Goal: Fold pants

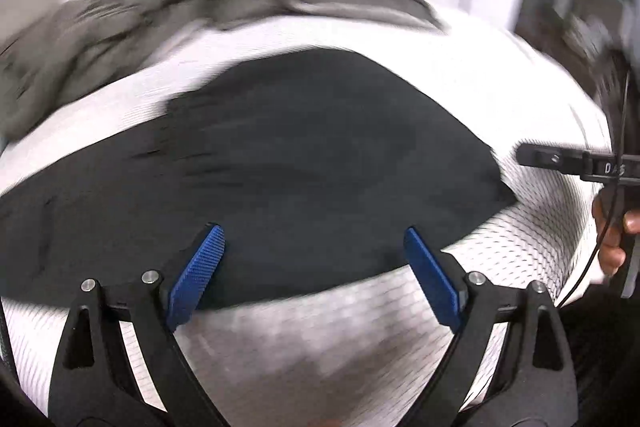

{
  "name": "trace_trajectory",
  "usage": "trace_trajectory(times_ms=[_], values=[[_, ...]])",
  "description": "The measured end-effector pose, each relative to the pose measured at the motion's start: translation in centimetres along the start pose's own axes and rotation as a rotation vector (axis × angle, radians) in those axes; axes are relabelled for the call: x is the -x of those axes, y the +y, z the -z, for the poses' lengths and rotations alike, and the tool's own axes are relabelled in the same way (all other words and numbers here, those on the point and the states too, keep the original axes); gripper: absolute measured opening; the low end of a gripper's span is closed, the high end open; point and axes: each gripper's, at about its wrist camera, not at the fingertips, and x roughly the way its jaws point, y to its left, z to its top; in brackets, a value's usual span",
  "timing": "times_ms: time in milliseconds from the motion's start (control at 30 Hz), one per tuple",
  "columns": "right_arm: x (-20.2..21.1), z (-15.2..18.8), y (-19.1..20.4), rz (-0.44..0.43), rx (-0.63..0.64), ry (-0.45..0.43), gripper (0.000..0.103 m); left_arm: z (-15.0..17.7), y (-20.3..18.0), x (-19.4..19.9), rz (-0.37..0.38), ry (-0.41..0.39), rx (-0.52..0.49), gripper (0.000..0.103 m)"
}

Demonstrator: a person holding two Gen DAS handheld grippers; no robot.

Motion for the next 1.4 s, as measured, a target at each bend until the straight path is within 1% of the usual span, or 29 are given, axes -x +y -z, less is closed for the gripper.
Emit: trace_trajectory(times_ms=[33, 67, 133, 200, 333, 400, 467, 500, 533, 600, 633, 667, 733, 800, 833, 900, 933, 1000, 1033, 1100, 1133, 1167, 1200, 1233, 1267, 1300, 1333, 1367, 1400], values=[[0.2, 0.0, 0.0, -0.004, -0.017, -0.013, 0.08, 0.3, 2.0, 1.3, -0.038, -0.02, 0.047, 0.1], [0.1, -0.3, 0.1, -0.009, -0.038, -0.023, 0.082, 0.6, 4.5, 2.8, -0.096, -0.048, 0.102, 0.102], [-0.1, -0.6, 0.3, -0.013, -0.054, -0.036, 0.083, 1.4, 9.0, 5.3, -0.198, -0.082, 0.207, 0.102], [-0.4, -0.9, 0.9, -0.026, -0.05, -0.034, 0.083, 2.4, 13.6, 6.7, -0.267, -0.078, 0.334, 0.102], [-1.3, -1.5, 2.8, -0.04, -0.023, -0.046, 0.086, 4.8, 21.7, 7.5, -0.347, -0.051, 0.579, 0.102], [-1.7, -1.5, 3.5, -0.028, 0.003, -0.042, 0.086, 6.3, 25.6, 7.0, -0.329, -0.046, 0.715, 0.097], [-1.8, -1.6, 3.9, -0.025, 0.021, -0.037, 0.086, 7.7, 29.0, 5.6, -0.247, -0.019, 0.845, 0.083], [-1.6, -1.4, 3.7, -0.024, 0.025, -0.035, 0.086, 8.4, 30.6, 4.6, -0.206, -0.008, 0.915, 0.081], [-1.6, -1.3, 3.7, -0.025, 0.029, -0.032, 0.086, 8.8, 32.0, 4.1, -0.178, -0.043, 0.976, 0.078], [-1.8, -1.5, 3.8, -0.028, 0.036, -0.029, 0.086, 8.4, 33.8, 3.5, -0.188, -0.089, 0.999, 0.052], [-1.8, -1.4, 3.7, -0.027, 0.04, -0.028, 0.086, 7.9, 34.5, 3.1, -0.205, -0.068, 1.005, 0.017], [-1.7, -1.3, 3.6, -0.027, 0.044, -0.03, 0.086, 7.6, 35.0, 2.8, -0.197, -0.061, 1.007, 0.008], [-1.8, -1.5, 3.6, -0.025, 0.044, -0.036, 0.086, 5.9, 34.9, 3.2, -0.211, -0.09, 0.98, 0.003], [-2.1, -1.8, 3.6, -0.029, 0.038, -0.04, 0.086, 2.9, 32.6, 4.6, -0.269, -0.145, 0.844, 0.002], [-2.2, -2.0, 3.6, -0.035, 0.03, -0.045, 0.086, 1.4, 31.7, 5.2, -0.281, -0.166, 0.794, 0.002], [-2.2, -2.3, 3.5, -0.047, 0.021, -0.051, 0.086, -1.8, 28.0, 6.6, -0.26, -0.217, 0.683, 0.002], [-2.2, -2.4, 3.4, -0.055, 0.016, -0.055, 0.086, -3.7, 25.3, 7.4, -0.24, -0.249, 0.608, 0.002], [-2.2, -2.5, 3.2, -0.062, 0.005, -0.058, 0.087, -6.4, 21.6, 8.3, -0.198, -0.289, 0.511, 0.002], [-2.3, -2.7, 3.1, -0.063, -0.001, -0.061, 0.087, -7.7, 19.1, 8.7, -0.167, -0.308, 0.453, 0.002], [-2.1, -2.9, 2.8, -0.062, -0.006, -0.073, 0.087, -11.1, 13.1, 7.9, -0.082, -0.332, 0.344, 0.002], [-2.0, -3.0, 2.6, -0.06, -0.011, -0.082, 0.087, -12.4, 9.8, 7.2, -0.02, -0.331, 0.287, 0.002], [-1.9, -3.2, 2.3, -0.058, -0.016, -0.09, 0.087, -13.1, 7.5, 6.7, 0.022, -0.322, 0.252, 0.002], [-1.6, -3.1, 2.0, -0.056, -0.02, -0.097, 0.087, -13.9, 4.3, 5.4, 0.083, -0.296, 0.199, 0.002], [-1.4, -3.2, 1.6, -0.051, -0.028, -0.107, 0.087, -14.2, 2.0, 4.3, 0.126, -0.268, 0.158, 0.005], [-1.2, -3.4, 1.1, -0.041, -0.039, -0.119, 0.088, -14.3, -1.3, 2.0, 0.185, -0.204, 0.089, 0.019], [-1.0, -3.6, 0.5, -0.029, -0.054, -0.13, 0.088, -13.9, -3.5, 0.2, 0.232, -0.148, 0.036, 0.029], [-0.9, -3.7, 0.1, -0.02, -0.064, -0.133, 0.088, -13.3, -5.5, -1.7, 0.266, -0.091, -0.009, 0.053], [-0.8, -3.8, -0.5, -0.005, -0.083, -0.138, 0.088, -12.1, -7.5, -3.6, 0.274, -0.04, -0.064, 0.066], [-0.7, -3.9, -1.0, 0.002, -0.099, -0.14, 0.088, -11.0, -8.6, -4.6, 0.256, -0.026, -0.1, 0.068]])
